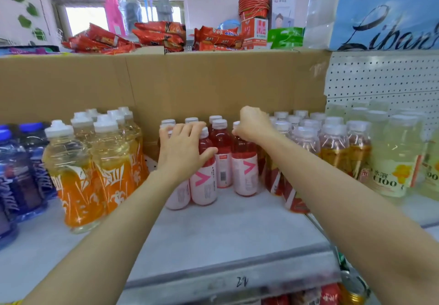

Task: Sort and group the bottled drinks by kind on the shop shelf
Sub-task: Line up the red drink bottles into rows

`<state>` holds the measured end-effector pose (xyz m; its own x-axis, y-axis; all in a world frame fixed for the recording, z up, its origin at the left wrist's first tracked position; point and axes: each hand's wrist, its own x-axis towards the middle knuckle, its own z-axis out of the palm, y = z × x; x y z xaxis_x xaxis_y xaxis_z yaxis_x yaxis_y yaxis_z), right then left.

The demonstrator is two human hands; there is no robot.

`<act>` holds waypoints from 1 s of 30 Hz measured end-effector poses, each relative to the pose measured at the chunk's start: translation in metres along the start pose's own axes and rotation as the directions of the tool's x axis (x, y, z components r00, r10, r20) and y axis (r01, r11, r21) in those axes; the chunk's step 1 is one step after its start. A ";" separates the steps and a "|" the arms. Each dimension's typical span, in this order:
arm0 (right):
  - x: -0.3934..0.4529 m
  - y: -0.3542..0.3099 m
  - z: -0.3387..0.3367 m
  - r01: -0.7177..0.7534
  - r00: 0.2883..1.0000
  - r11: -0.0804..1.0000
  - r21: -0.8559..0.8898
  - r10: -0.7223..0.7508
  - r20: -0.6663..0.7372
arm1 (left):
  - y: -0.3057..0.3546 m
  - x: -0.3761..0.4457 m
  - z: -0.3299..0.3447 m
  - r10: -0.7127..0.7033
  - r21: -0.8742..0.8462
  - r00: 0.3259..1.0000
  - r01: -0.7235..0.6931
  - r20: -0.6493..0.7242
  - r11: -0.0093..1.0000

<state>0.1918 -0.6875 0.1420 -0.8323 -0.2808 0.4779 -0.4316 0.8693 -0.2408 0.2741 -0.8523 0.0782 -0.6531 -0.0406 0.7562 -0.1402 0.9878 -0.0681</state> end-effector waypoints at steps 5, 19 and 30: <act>-0.025 -0.017 0.009 -0.004 1.000 0.989 0.147 0.007 -0.022 | -0.008 -0.004 -0.004 0.050 -0.033 0.995 -0.048 0.082 0.998; -0.064 0.011 0.062 -0.133 0.988 0.785 0.605 0.060 0.139 | -0.016 -0.034 0.003 -0.111 -0.075 0.988 0.119 0.103 0.990; -0.097 0.018 0.064 0.099 0.994 0.909 0.404 -0.070 -0.086 | -0.006 -0.039 0.006 -0.128 -0.138 0.992 0.124 -0.021 0.983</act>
<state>0.2424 -0.6710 0.0374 -0.7674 -0.3049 0.5640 -0.6151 0.5983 -0.5135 0.2959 -0.8571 0.0456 -0.6141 -0.1632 0.7722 -0.1161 0.9864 0.1162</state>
